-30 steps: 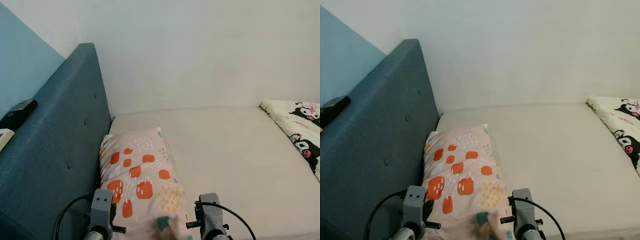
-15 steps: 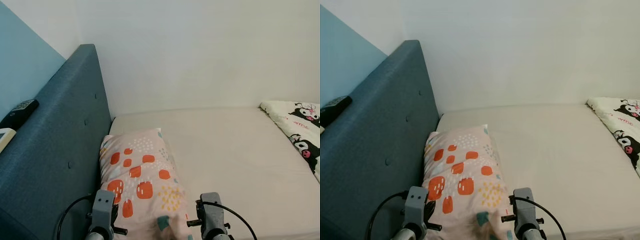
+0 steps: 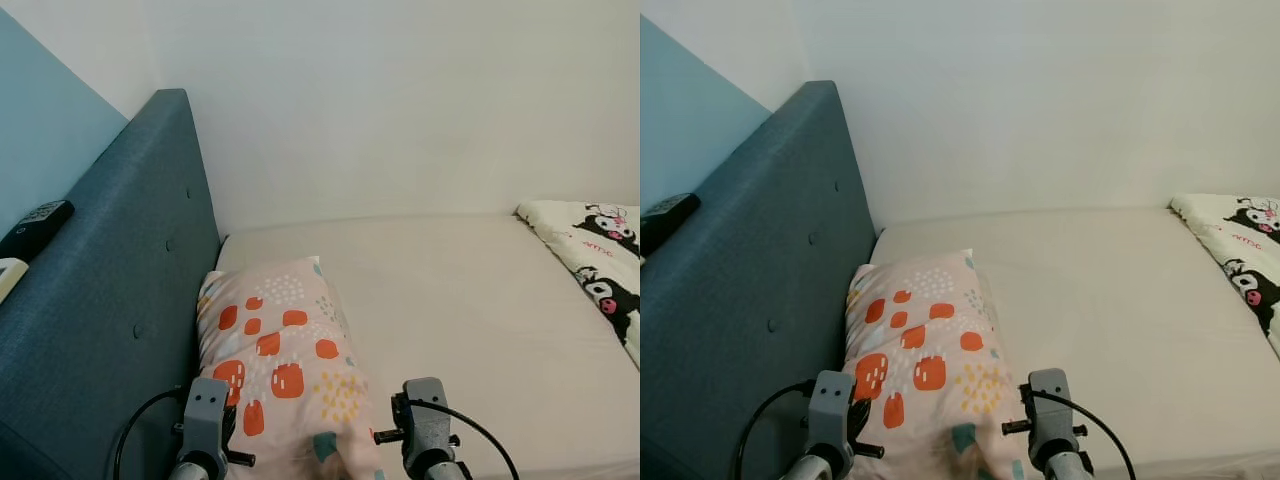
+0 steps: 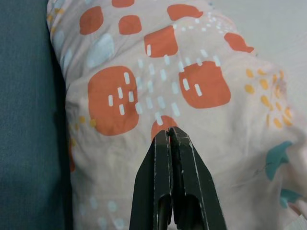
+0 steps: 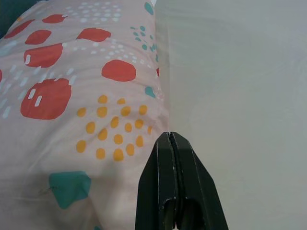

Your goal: Clean up the room

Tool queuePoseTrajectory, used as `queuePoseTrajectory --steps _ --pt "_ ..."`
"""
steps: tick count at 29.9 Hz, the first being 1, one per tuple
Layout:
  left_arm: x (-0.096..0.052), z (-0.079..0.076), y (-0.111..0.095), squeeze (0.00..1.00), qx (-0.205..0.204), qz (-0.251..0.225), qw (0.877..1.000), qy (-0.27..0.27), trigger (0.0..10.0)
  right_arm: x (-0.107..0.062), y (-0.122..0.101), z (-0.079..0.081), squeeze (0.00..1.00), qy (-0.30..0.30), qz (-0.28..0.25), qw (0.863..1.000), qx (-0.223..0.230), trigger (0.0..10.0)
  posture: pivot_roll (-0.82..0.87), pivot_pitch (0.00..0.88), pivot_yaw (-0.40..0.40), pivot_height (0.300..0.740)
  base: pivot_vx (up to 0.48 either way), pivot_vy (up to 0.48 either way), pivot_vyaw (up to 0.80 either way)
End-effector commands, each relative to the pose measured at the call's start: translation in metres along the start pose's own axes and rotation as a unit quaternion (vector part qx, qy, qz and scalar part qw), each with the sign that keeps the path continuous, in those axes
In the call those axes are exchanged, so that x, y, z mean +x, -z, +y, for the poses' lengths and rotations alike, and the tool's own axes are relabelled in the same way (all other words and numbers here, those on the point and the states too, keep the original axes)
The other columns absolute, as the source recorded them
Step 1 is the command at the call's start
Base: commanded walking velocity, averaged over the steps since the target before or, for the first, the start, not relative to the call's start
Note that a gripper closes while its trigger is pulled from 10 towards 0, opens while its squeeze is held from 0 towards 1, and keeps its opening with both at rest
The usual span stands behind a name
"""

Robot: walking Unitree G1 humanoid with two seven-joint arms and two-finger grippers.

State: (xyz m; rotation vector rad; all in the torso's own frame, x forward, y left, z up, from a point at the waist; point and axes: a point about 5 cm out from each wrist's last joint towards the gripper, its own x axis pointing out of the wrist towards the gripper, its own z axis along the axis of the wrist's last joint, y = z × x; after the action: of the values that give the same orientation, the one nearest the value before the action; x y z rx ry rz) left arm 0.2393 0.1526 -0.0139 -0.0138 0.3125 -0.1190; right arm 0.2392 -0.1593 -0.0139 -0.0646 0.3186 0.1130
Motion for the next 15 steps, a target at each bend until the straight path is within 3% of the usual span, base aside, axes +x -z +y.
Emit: queuePoseTrajectory --steps 1,8,15 --pt "-0.0023 -0.0024 0.0011 0.00 -0.003 -0.003 1.000 0.004 10.0 -0.0018 0.0013 0.0012 0.00 0.001 -0.002 1.000 0.008 10.0 0.00 0.042 -0.008 0.740 0.000 0.000 0.00" --pt "-0.0028 -0.0027 0.0013 0.00 -0.002 -0.004 1.000 0.006 10.0 -0.0025 0.0022 0.0016 0.00 0.000 0.000 1.000 0.007 10.0 0.00 0.041 -0.006 0.740 0.000 0.000 0.00" --pt "-0.0038 -0.0029 0.0018 0.00 -0.001 -0.004 1.000 0.009 10.0 -0.0031 0.0038 0.0026 0.00 -0.001 0.004 1.000 0.007 10.0 0.00 0.045 -0.006 0.740 0.000 -0.392 0.00"
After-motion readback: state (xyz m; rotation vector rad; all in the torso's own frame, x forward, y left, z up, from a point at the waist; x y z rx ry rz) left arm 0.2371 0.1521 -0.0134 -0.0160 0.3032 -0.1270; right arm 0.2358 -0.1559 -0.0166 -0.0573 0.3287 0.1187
